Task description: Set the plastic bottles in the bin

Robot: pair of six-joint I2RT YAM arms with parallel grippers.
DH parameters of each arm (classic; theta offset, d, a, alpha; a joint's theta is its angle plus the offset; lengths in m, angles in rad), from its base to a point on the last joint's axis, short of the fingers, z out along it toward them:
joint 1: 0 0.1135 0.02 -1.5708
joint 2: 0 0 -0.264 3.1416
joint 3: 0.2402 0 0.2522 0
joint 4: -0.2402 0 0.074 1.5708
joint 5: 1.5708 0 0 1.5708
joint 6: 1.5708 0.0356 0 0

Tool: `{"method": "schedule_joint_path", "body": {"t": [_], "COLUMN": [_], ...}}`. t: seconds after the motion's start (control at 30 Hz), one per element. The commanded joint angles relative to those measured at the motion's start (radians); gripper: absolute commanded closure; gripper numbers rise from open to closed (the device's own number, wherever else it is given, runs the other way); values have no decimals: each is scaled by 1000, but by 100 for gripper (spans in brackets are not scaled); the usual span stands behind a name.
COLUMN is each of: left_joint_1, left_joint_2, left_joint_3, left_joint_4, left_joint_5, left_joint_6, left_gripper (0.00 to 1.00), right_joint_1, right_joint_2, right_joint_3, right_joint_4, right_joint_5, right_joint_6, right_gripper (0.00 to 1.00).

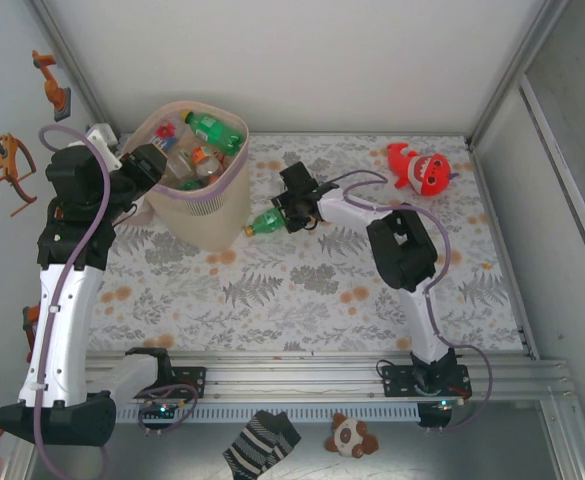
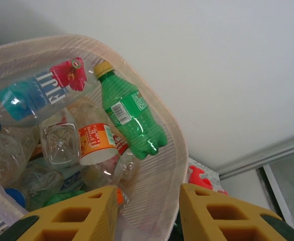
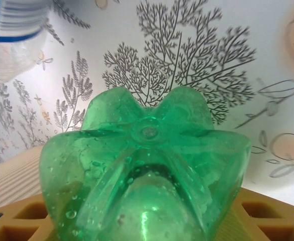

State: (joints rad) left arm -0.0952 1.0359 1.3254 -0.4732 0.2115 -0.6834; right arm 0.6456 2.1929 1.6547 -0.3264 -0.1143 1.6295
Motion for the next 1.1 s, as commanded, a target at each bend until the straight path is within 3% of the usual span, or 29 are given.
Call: {"method": "schedule_joint_path", "body": {"t": [0.0, 0.37, 0.57, 0.7, 1.07], "left_joint_1": [8, 11, 20, 32, 73], "left_joint_2": [-25, -4, 3, 5, 13], "left_joint_3": [1, 8, 5, 4, 10], "left_joint_4": [-11, -16, -25, -30, -79], "left_joint_5": [-20, -21, -25, -27, -22], "left_joint_6": [41, 59, 71, 68, 74], "left_gripper": [64, 64, 64, 64, 65], "right_joint_1": [5, 12, 35, 53, 100], "right_joint_2": [-121, -378, -498, -558, -624], "right_joint_3": [-26, -84, -109, -117, -122], "right_joint_4": [-26, -32, 93, 187, 439], "right_joint_5": [126, 430, 515, 481, 145], "right_joint_6": [-62, -358, -671, -867, -1216], "right_gripper": [47, 49, 50, 50, 54]}}
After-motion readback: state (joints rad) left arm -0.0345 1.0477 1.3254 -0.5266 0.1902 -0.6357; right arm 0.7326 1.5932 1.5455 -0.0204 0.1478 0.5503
